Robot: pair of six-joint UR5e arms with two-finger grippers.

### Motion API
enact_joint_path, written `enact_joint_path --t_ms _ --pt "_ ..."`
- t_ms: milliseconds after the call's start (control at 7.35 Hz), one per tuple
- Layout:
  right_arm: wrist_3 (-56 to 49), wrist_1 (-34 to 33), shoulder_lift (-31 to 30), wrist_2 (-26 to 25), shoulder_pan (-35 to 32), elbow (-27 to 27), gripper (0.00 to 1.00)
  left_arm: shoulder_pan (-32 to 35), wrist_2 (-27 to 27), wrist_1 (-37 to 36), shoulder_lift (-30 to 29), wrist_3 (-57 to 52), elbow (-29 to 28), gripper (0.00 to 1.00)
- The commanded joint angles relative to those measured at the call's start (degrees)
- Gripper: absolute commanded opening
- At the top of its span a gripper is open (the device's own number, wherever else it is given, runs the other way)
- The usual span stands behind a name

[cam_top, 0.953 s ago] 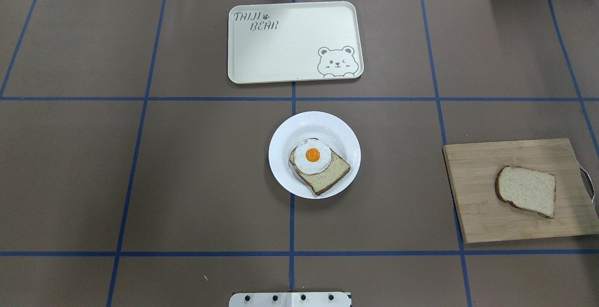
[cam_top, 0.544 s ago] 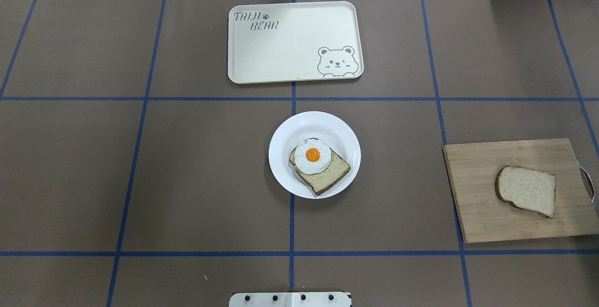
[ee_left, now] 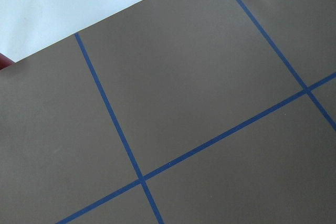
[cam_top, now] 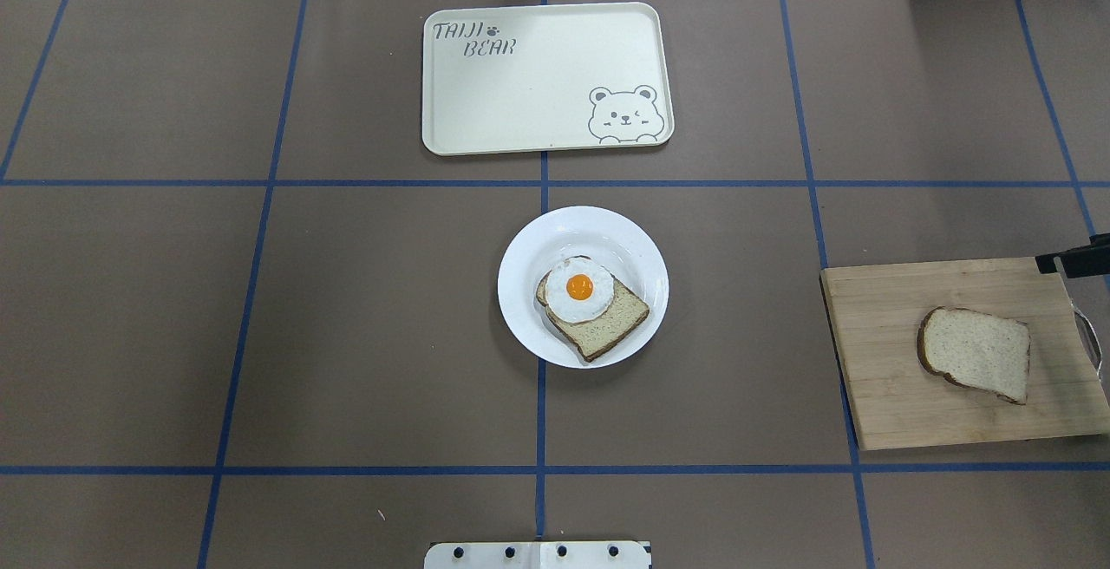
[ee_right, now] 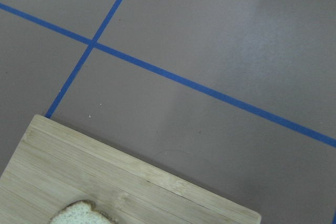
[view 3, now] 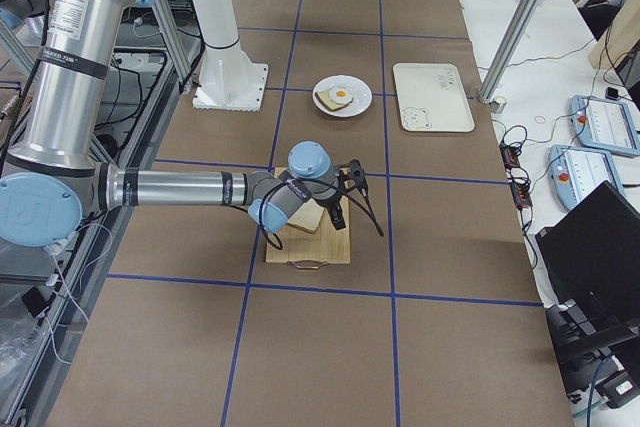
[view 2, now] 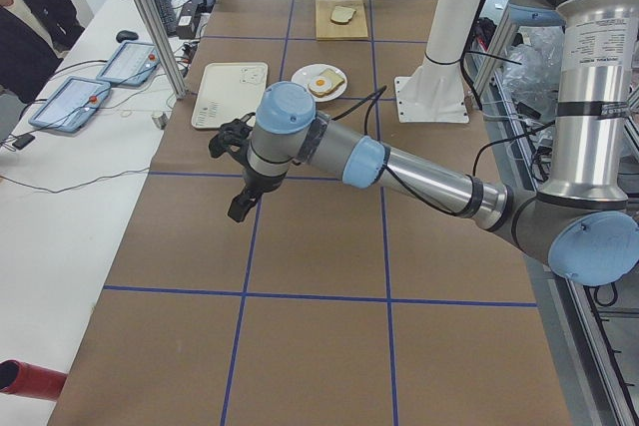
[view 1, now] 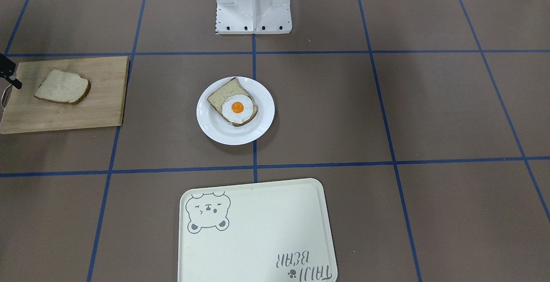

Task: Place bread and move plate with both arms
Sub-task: 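Lower the right gripper onto the bread slice on the bamboo board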

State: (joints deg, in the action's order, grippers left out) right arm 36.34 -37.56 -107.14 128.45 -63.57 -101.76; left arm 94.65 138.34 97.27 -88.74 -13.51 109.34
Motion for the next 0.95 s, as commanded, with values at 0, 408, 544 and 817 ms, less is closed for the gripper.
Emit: enact_joint_path --t_ms 0,408,544,817 --pt "17.8 8.5 -5.2 -7.9 7.7 0.1 0.96 -0.1 0.0 0.6 0.2 0.1 -0.2 0.99" --pt "33.7 9.4 -5.5 -18.7 17.4 0.1 0.76 -0.1 0.0 0.6 0.2 0.1 -0.2 0.99" --pt "35.2 9.5 -5.7 -20.2 19.2 0.1 0.72 -0.1 0.0 0.6 0.2 0.1 -0.3 0.99" --pt "35.2 10.7 -8.3 -21.7 20.3 0.2 0.72 -0.1 0.0 0.6 0.3 0.1 -0.3 0.99"
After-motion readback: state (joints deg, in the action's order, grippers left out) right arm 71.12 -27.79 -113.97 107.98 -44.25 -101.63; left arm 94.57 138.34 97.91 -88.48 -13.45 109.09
